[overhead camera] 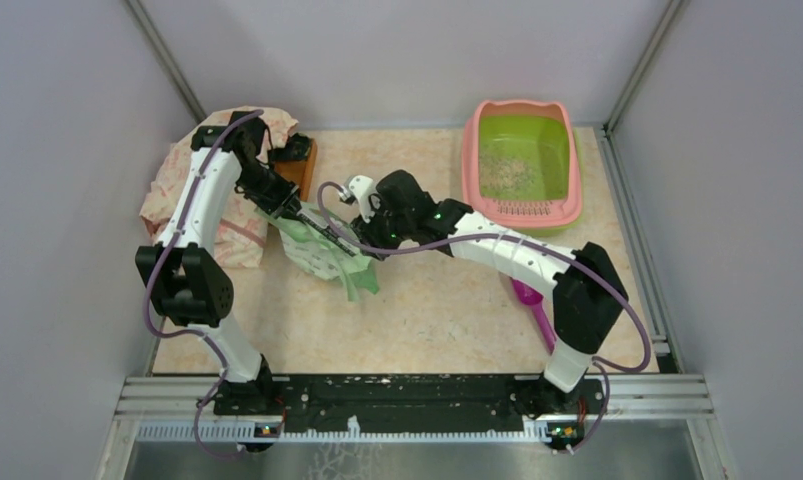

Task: Fill the litter box with clean litter
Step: Adjust the cat litter bag at the center of the board.

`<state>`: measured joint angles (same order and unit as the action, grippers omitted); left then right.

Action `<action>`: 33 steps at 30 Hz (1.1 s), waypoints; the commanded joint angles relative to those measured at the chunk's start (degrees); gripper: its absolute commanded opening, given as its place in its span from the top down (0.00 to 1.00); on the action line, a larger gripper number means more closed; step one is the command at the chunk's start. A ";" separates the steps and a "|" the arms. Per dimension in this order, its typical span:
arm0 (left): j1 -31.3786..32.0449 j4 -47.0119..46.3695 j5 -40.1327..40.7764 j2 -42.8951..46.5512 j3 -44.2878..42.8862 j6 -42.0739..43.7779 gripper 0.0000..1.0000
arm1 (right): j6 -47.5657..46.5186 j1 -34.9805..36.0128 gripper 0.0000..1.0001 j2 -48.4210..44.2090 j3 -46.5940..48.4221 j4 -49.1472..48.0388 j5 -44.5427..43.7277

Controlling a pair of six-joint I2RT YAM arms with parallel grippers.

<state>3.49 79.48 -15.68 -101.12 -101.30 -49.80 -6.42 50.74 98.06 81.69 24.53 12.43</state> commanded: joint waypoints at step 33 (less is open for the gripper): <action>0.97 -3.64 -2.99 5.71 6.22 -1.04 1.00 | 1.22 -0.59 1.00 -1.79 0.15 -5.15 -1.63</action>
<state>3.57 77.10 -16.10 -98.94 -97.84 -49.91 -4.29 50.72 99.02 79.11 17.15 16.69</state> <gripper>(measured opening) 0.008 0.006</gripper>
